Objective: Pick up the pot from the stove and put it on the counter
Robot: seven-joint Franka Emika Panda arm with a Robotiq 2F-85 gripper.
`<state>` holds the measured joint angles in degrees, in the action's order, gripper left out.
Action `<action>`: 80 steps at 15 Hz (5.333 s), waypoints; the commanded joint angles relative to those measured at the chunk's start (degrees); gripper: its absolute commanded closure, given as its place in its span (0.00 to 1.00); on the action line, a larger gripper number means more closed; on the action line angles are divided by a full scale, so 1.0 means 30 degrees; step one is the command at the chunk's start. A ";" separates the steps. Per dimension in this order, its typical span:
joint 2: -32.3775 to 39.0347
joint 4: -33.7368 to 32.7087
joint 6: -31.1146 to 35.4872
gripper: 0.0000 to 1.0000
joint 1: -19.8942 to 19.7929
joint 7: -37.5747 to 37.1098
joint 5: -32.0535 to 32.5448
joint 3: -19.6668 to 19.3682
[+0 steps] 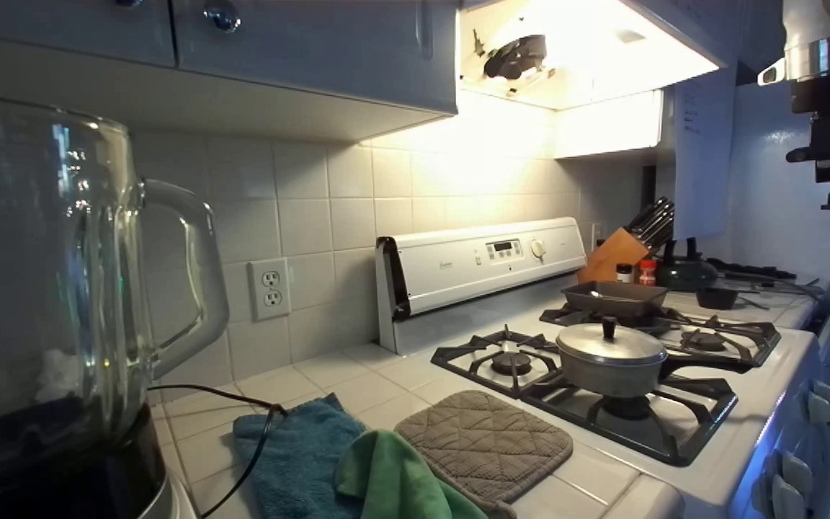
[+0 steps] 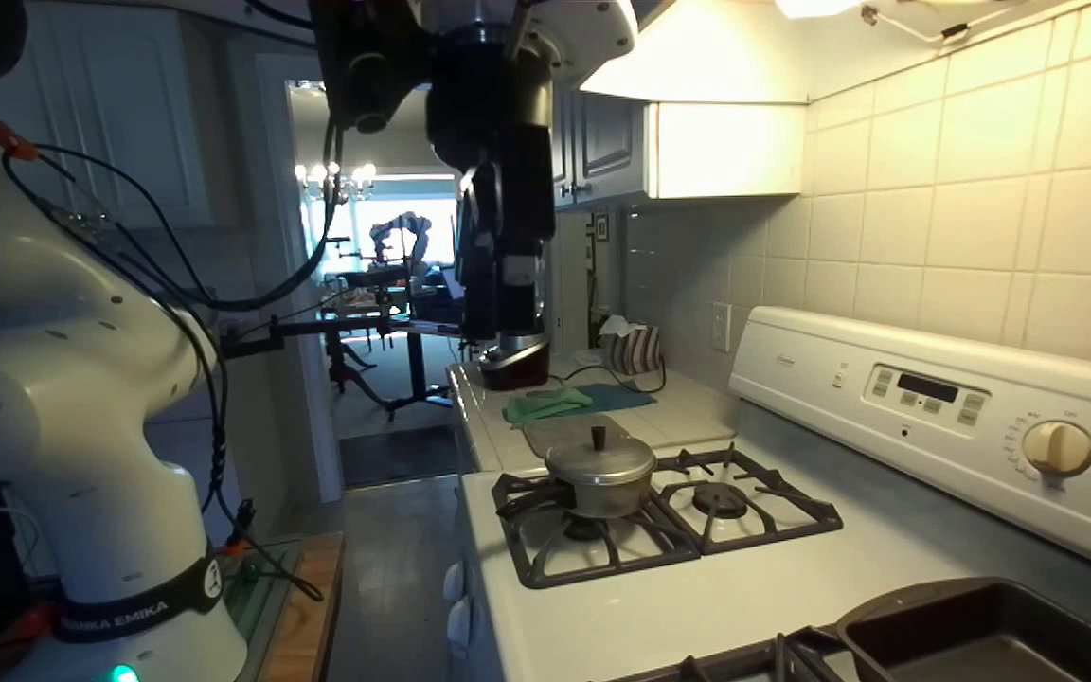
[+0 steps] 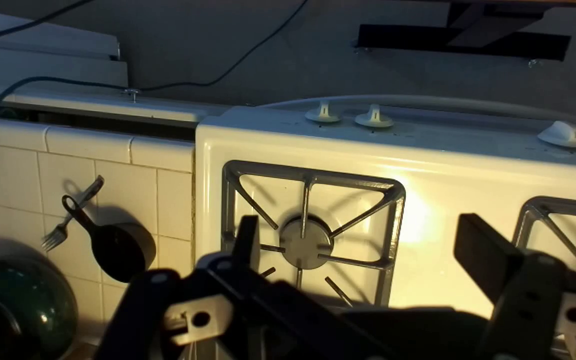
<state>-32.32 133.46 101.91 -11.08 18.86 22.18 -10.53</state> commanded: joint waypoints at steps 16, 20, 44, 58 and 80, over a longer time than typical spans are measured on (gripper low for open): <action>0.1516 0.2361 0.5356 0.00 0.6281 0.3726 -0.2780 0.1528; 0.1985 0.2343 0.5216 0.00 0.6128 0.4206 -0.3328 0.1882; 0.5514 0.2887 1.0694 0.00 0.6632 0.2661 -0.5515 0.3681; 0.6468 0.4041 1.1785 0.00 0.5991 0.1776 -0.5812 0.3518; 0.7197 0.7591 1.6992 0.00 0.6429 0.4222 -0.9462 0.3075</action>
<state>-9.96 154.39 149.78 7.28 28.63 -3.31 -0.50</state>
